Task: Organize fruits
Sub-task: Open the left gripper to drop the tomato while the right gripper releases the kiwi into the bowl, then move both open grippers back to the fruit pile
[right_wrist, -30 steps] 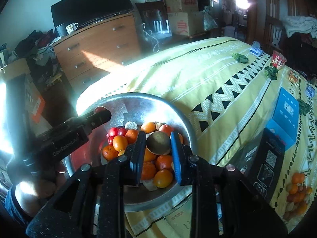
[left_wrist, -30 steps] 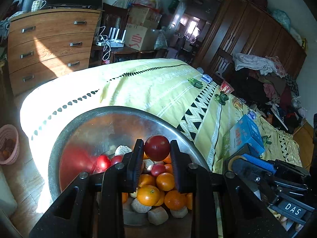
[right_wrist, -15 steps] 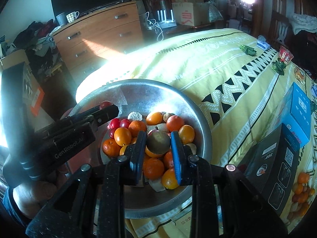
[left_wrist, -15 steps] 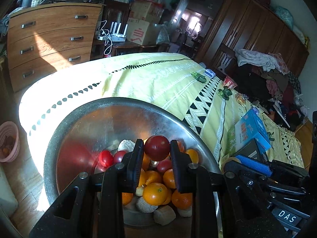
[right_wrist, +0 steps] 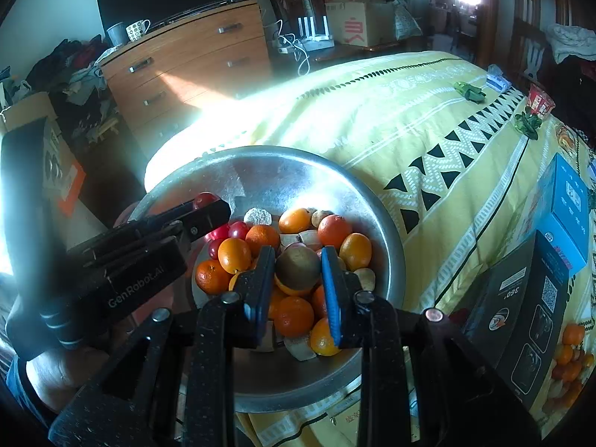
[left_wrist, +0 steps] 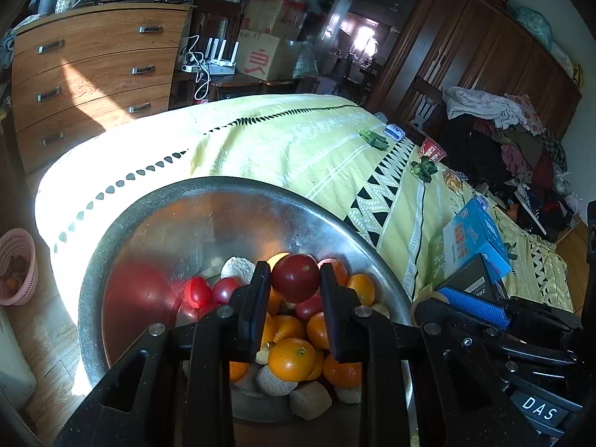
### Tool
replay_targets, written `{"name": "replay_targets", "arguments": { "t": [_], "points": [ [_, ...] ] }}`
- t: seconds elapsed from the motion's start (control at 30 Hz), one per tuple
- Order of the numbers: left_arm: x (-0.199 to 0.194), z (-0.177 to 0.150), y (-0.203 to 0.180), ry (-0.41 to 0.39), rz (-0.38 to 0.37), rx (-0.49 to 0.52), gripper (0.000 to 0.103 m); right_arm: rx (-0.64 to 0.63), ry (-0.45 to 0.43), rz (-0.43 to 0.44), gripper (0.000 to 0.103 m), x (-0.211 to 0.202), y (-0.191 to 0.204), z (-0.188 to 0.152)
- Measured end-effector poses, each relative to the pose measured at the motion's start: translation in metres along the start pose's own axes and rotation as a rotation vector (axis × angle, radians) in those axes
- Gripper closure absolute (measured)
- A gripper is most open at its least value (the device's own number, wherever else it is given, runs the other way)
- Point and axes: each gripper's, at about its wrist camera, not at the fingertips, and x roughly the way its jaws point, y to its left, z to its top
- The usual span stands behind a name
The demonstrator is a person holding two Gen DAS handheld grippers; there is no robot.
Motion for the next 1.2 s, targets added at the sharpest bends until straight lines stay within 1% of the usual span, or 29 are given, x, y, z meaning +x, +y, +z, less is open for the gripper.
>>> {"name": "replay_targets", "arguments": {
  "t": [0.17, 0.2, 0.23, 0.27, 0.3, 0.33, 0.4, 0.43, 0.47, 0.57, 0.73, 0.87, 0.93, 1.03, 1.13, 1.2],
  "points": [
    [0.002, 0.0, 0.003, 0.008, 0.01, -0.011, 0.076, -0.001, -0.001, 0.012, 0.076, -0.001, 0.0, 0.0],
    [0.002, 0.0, 0.003, 0.007, 0.014, -0.013, 0.071, -0.001, -0.001, 0.02, 0.076, -0.001, 0.0, 0.0],
    [0.002, 0.0, 0.004, 0.004, 0.017, -0.017, 0.062, -0.001, 0.004, 0.026, 0.076, 0.0, 0.0, 0.0],
    [0.0, 0.0, 0.004, -0.002, 0.022, -0.024, 0.057, -0.004, 0.006, 0.027, 0.076, 0.0, 0.001, 0.0],
    [-0.001, 0.001, 0.004, -0.008, 0.03, -0.03, 0.048, -0.006, 0.005, 0.027, 0.076, -0.001, 0.001, -0.001],
    [-0.003, 0.002, 0.005, -0.014, 0.037, -0.036, 0.042, -0.006, 0.004, 0.026, 0.075, -0.002, 0.001, -0.001],
    [-0.006, 0.003, 0.007, -0.023, 0.046, -0.047, 0.037, -0.002, -0.004, 0.026, 0.072, -0.007, 0.001, -0.002],
    [-0.007, 0.003, 0.007, -0.027, 0.049, -0.052, 0.035, -0.001, -0.011, 0.024, 0.069, -0.01, 0.001, -0.003],
    [-0.009, 0.003, 0.006, -0.03, 0.05, -0.054, 0.035, 0.0, -0.019, 0.023, 0.065, -0.014, 0.001, -0.003],
    [-0.014, 0.004, 0.001, -0.037, 0.047, -0.048, 0.035, 0.012, -0.044, 0.018, 0.06, -0.026, -0.003, -0.006],
    [-0.027, 0.004, -0.02, -0.055, 0.026, -0.021, 0.035, 0.033, -0.069, -0.001, 0.057, -0.045, -0.011, -0.015],
    [-0.038, 0.005, -0.046, -0.075, -0.003, 0.018, 0.035, 0.053, -0.091, -0.023, 0.056, -0.063, -0.021, -0.025],
    [-0.044, 0.004, -0.063, -0.083, -0.026, 0.039, 0.035, 0.068, -0.106, -0.036, 0.056, -0.074, -0.029, -0.032],
    [-0.051, -0.002, -0.094, -0.092, -0.072, 0.082, 0.035, 0.108, -0.132, -0.067, 0.054, -0.095, -0.047, -0.054],
    [-0.057, -0.015, -0.138, -0.09, -0.149, 0.158, 0.035, 0.171, -0.147, -0.119, 0.047, -0.113, -0.073, -0.086],
    [-0.058, -0.027, -0.171, -0.079, -0.209, 0.216, 0.035, 0.235, -0.133, -0.153, 0.045, -0.121, -0.097, -0.111]
  ]
}}
